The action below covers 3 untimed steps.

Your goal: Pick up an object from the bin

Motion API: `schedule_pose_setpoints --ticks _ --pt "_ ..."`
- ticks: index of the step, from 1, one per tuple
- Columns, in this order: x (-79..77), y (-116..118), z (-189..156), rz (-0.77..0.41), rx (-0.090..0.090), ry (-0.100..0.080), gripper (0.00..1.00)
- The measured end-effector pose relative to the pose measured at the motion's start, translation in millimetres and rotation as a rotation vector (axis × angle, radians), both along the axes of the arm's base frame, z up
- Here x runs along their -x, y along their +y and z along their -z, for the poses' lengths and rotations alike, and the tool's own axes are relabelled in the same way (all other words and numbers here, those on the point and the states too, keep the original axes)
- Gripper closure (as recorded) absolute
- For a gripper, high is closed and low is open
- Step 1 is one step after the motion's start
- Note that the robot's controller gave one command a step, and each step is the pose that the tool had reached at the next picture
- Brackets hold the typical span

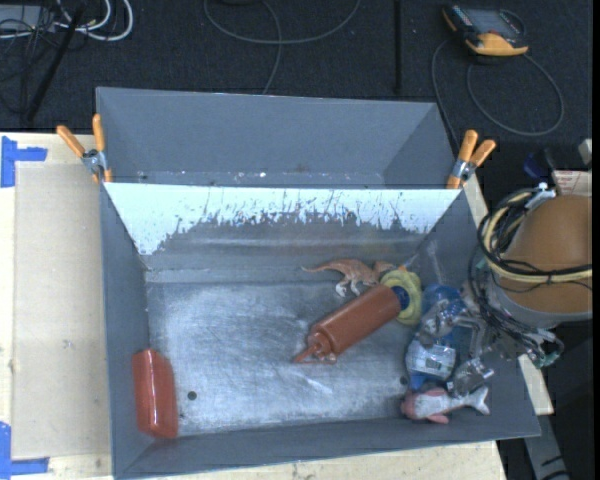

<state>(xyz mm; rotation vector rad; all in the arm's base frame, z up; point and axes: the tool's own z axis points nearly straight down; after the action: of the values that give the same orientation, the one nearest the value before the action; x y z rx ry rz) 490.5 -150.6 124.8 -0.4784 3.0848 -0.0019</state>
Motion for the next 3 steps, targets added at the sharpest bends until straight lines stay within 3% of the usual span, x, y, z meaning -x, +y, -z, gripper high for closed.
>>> schedule_pose_setpoints --ticks 1,2,3 --pt "-14.4 11 49 -0.518 -0.019 0.014 0.0" --pt "-14.4 11 49 -0.518 -0.019 0.014 0.0" --pt "-28.3 10 52 -0.495 -0.031 0.044 0.0"
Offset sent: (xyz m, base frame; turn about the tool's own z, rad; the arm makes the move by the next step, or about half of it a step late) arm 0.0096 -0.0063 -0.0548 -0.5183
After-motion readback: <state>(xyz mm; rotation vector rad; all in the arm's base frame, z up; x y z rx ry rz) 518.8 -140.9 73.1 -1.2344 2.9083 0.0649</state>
